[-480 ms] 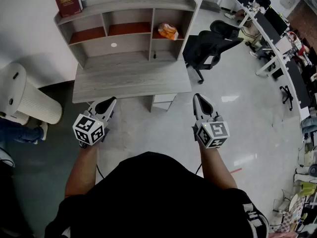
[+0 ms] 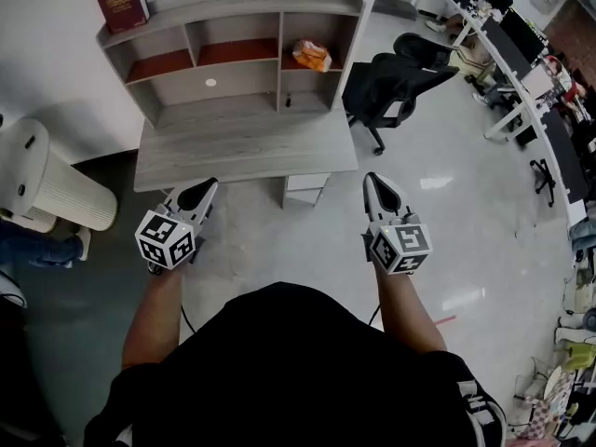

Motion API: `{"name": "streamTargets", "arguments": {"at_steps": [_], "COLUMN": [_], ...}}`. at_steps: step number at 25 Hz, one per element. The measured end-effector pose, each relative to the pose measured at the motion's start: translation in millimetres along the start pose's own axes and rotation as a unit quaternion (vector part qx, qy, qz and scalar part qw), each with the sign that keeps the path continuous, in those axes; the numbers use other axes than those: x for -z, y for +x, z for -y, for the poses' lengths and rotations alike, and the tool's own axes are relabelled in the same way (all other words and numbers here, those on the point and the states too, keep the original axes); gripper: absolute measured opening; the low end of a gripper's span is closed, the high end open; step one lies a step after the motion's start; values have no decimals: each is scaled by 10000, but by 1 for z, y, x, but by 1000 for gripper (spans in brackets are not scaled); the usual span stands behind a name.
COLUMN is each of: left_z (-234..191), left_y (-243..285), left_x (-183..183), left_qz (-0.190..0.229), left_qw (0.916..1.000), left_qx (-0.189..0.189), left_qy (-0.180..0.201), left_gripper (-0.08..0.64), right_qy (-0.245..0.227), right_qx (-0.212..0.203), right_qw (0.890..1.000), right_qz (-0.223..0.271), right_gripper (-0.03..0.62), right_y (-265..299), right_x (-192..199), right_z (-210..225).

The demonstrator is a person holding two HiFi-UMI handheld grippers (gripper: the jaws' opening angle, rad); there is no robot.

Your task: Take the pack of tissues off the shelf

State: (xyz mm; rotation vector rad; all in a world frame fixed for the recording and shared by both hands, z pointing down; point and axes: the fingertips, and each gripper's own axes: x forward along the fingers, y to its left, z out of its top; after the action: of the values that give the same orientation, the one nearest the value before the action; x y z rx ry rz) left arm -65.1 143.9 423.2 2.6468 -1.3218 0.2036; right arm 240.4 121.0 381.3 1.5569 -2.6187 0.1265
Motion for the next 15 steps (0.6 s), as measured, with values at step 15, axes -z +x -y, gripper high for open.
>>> {"name": "streamTargets", "arguments": {"at_steps": [15], "left_z": [43], "left_y": [40], "left_x": [-1], "left_qz": [-205], "left_qw": [9997], "left_qx": [-79], "left_qy": [82], "left_gripper": [18], "right_qy": [419], "right_qx": [221], "right_qw": [9988], "right_qz": [117], "right_gripper": [12], "right_y": [-23], "right_x": [22], "right_z": [83]}}
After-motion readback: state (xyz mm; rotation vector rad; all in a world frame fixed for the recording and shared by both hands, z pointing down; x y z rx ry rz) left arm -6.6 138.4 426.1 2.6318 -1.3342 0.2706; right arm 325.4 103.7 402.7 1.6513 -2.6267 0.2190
